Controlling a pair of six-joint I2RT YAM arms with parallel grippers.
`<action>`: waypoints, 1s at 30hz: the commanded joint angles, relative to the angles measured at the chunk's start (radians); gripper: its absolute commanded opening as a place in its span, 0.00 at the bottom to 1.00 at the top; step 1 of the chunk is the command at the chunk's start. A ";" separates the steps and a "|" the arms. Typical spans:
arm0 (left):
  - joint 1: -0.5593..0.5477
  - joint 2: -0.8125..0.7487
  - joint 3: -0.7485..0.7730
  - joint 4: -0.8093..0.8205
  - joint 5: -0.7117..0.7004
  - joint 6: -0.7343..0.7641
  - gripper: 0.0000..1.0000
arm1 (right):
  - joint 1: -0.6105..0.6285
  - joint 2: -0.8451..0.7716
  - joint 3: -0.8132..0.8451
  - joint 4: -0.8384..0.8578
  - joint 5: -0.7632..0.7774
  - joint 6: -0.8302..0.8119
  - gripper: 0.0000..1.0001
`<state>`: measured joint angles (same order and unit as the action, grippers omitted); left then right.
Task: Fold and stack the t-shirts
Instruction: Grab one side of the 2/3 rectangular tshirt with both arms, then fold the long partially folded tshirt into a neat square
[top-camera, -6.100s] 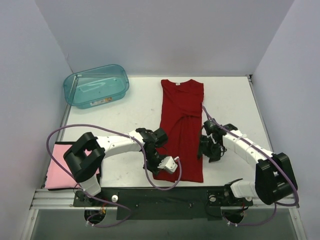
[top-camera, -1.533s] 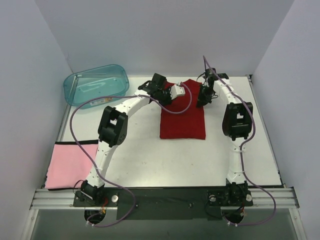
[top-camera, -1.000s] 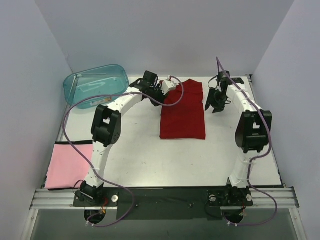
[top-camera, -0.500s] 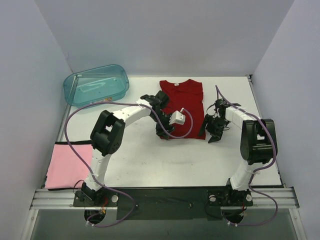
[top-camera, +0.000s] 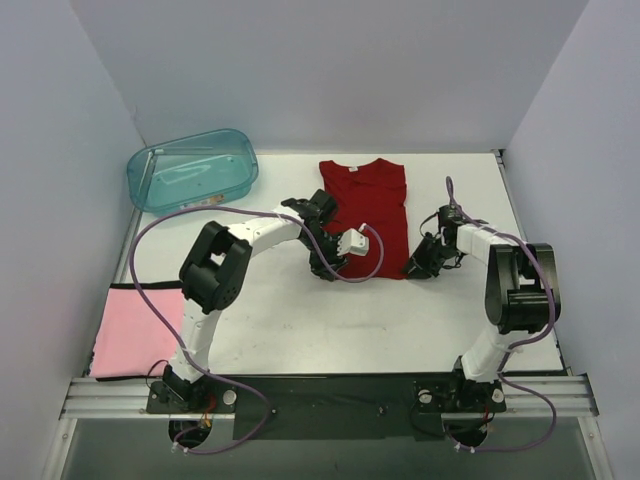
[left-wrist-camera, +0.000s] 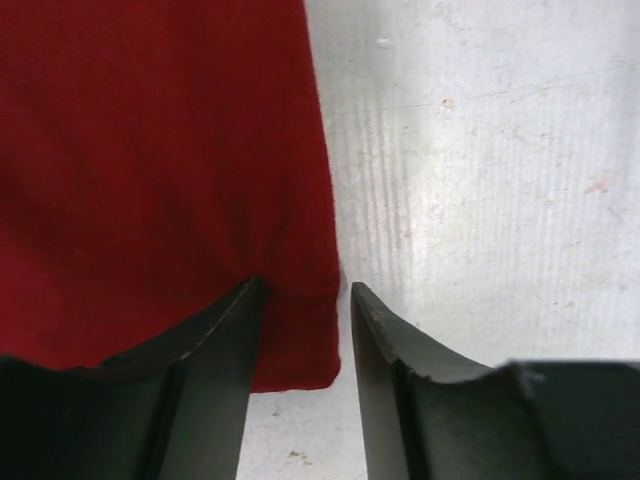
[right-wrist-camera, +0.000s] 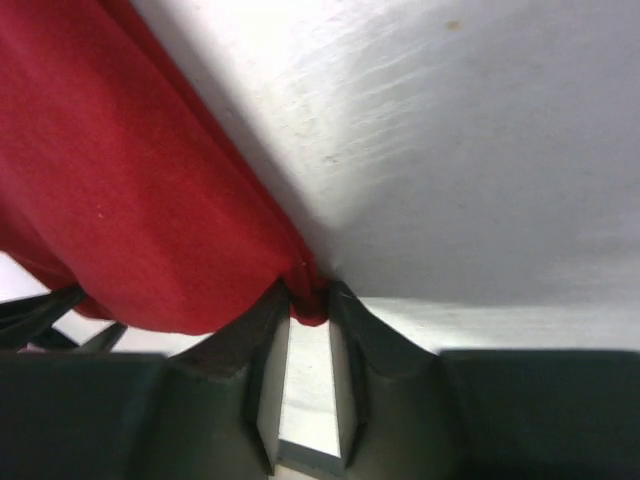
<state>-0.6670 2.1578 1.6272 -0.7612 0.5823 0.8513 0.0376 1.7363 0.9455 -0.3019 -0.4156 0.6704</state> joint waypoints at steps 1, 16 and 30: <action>-0.005 -0.013 -0.010 -0.018 -0.076 -0.006 0.42 | -0.001 0.062 -0.037 0.052 0.014 0.014 0.12; -0.020 -0.260 -0.117 -0.326 -0.016 0.000 0.00 | 0.108 -0.355 -0.177 -0.287 0.027 -0.135 0.00; -0.091 -0.717 -0.267 -0.811 0.057 0.138 0.00 | 0.613 -0.785 -0.022 -0.738 0.006 0.166 0.00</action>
<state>-0.7650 1.5433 1.3487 -1.2732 0.6151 0.9550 0.6117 0.9649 0.8085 -0.8539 -0.4339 0.7341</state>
